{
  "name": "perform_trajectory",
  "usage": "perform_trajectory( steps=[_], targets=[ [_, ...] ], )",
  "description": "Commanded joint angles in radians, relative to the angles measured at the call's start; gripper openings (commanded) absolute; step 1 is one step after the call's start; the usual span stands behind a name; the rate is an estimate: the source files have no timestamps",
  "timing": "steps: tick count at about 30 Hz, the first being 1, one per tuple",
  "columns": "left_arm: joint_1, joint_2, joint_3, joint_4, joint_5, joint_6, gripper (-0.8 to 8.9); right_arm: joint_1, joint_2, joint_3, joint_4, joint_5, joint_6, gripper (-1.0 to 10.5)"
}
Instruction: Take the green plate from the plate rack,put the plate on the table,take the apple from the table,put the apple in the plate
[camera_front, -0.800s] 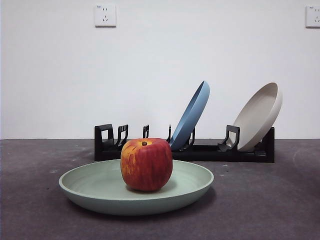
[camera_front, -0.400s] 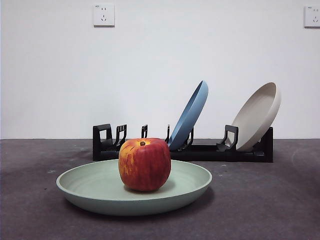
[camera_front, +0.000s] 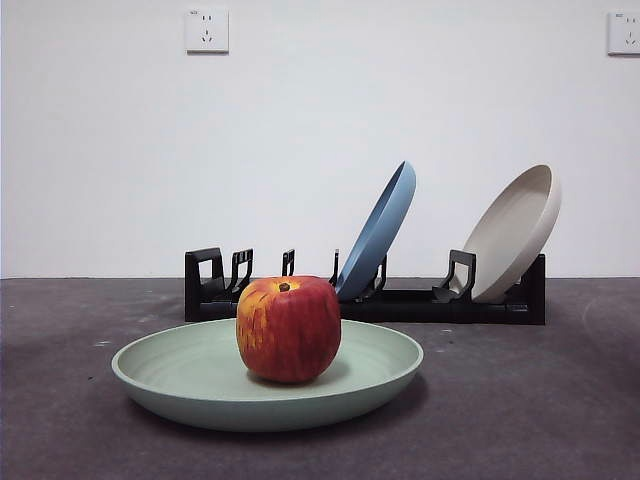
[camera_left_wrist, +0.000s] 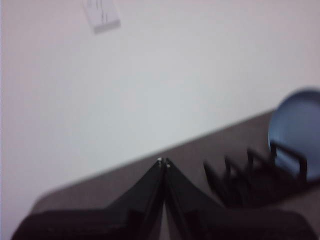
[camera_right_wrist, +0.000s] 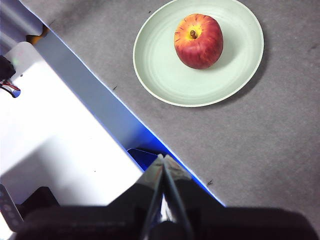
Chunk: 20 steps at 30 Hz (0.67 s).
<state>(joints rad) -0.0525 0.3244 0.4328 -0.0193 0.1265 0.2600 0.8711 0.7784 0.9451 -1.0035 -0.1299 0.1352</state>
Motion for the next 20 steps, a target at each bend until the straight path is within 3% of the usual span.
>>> perform_trajectory(
  steps=[1,10,20],
  targets=[
    [0.024,-0.110,-0.139,0.019,0.006,-0.045,-0.03,0.002,-0.001,-0.006,0.000,0.002,0.006,0.0],
    [0.055,-0.317,-0.370,0.012,0.006,-0.103,-0.03,0.002,-0.001,-0.006,0.000,0.002,0.005,0.0],
    [0.055,-0.323,-0.429,-0.107,0.006,-0.165,-0.03,0.002,-0.001,-0.006,0.000,0.002,0.006,0.0]
  ],
)
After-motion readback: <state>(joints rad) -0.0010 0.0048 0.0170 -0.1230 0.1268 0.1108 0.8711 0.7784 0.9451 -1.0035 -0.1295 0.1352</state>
